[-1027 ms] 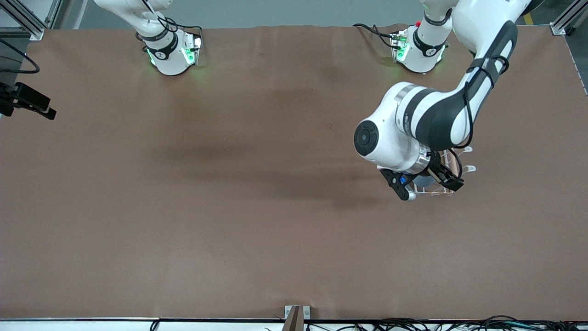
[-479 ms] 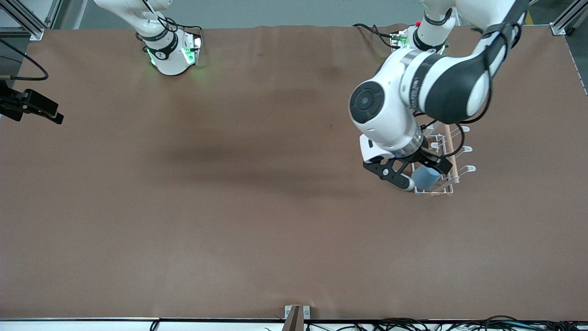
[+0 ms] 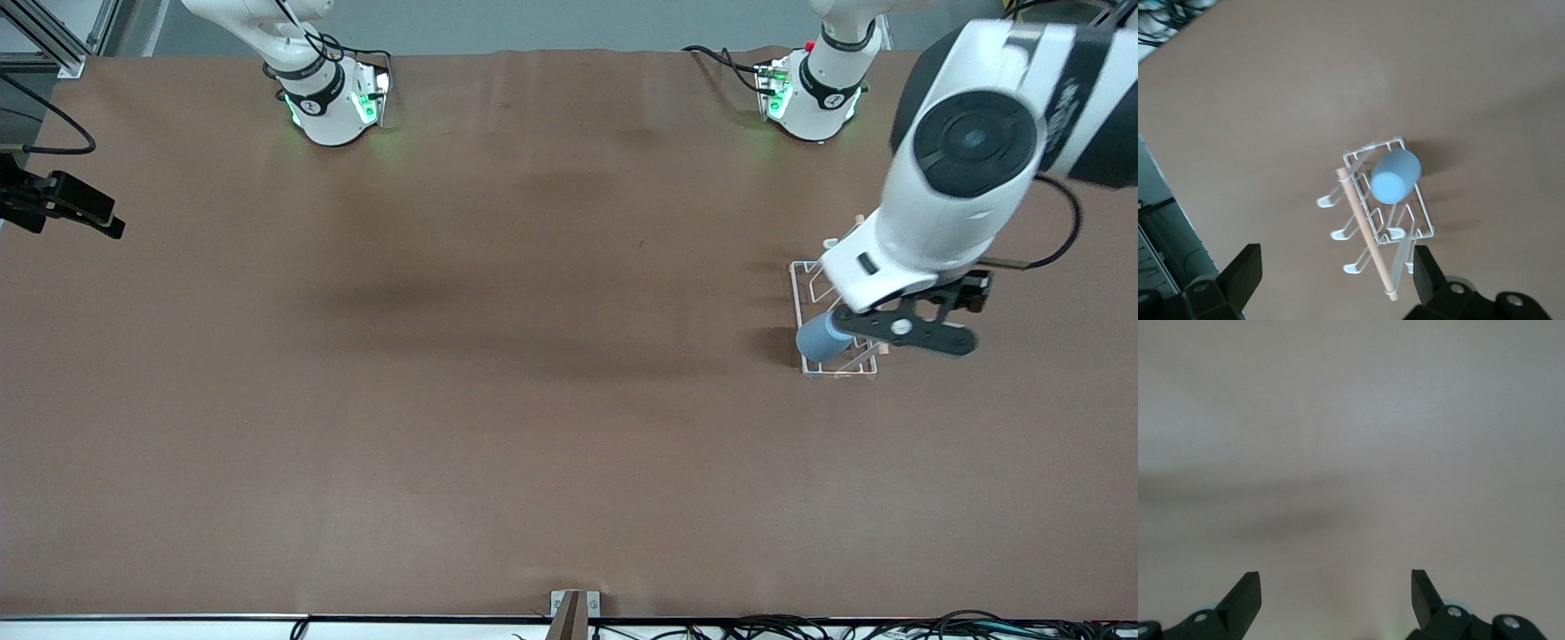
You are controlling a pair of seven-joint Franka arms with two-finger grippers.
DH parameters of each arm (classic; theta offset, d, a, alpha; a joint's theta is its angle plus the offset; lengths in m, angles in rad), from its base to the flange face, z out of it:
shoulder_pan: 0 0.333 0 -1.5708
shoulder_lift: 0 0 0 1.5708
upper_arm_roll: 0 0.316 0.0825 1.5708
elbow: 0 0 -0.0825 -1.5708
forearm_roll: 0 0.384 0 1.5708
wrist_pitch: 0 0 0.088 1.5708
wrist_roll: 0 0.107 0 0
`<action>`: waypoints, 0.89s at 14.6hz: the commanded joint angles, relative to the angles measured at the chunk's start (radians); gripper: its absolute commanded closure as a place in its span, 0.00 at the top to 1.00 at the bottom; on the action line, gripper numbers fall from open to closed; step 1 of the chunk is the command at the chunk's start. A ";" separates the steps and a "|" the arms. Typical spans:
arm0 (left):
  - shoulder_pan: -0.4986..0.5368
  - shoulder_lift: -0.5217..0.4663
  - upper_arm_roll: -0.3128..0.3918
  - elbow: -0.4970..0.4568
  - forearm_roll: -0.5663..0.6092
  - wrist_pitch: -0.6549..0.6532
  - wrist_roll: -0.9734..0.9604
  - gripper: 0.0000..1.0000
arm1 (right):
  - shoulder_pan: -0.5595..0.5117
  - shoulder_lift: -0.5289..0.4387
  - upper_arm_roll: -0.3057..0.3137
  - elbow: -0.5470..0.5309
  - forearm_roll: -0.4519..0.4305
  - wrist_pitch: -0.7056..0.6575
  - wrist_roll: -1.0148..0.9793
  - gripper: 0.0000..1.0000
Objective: Hang cup on cup holder
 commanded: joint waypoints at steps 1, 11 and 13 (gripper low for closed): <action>0.002 -0.072 0.001 -0.021 0.001 0.010 0.018 1.00 | 0.000 -0.033 0.000 -0.036 0.010 0.016 -0.006 0.99; -0.025 -0.248 0.212 -0.032 -0.314 0.008 -0.002 1.00 | 0.002 -0.032 0.001 -0.034 0.012 0.008 -0.017 0.99; -0.105 -0.293 0.378 -0.054 -0.413 0.011 -0.002 1.00 | 0.000 -0.032 0.001 -0.034 0.012 0.008 -0.017 0.99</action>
